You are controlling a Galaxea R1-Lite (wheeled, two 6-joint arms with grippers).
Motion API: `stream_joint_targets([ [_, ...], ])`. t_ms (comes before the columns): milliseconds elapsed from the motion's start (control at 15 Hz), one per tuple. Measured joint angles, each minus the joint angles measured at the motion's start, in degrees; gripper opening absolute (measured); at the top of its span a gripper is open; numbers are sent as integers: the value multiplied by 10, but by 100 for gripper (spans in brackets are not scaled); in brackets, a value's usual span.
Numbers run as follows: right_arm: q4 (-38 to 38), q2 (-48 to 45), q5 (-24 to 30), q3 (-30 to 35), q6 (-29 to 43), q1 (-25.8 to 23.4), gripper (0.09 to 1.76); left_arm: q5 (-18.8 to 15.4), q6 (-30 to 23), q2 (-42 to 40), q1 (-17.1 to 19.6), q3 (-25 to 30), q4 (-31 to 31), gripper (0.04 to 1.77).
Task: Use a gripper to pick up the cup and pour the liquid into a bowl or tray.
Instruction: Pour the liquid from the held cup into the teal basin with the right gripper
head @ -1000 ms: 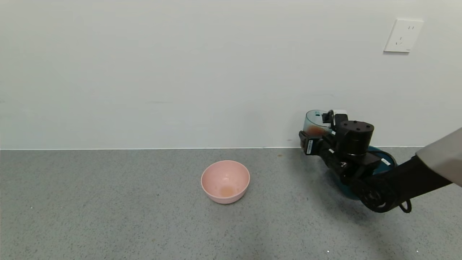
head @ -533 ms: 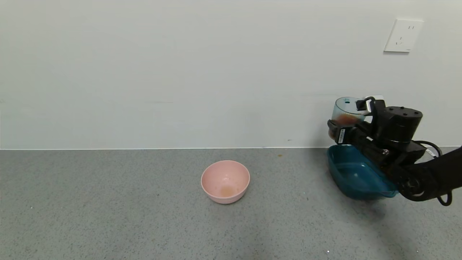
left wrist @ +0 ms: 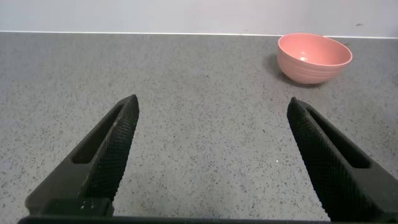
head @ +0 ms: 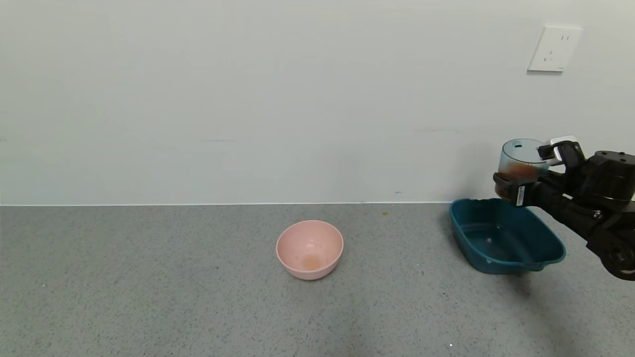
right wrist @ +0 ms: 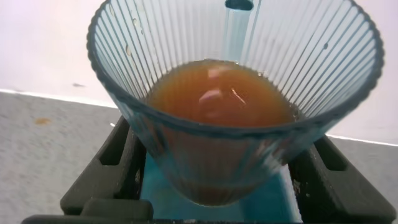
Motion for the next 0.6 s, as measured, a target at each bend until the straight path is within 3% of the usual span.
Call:
stream_joint_targets([
  [600, 25, -10, 70, 31, -110, -83, 133, 0, 0, 0, 0, 0, 0, 172],
])
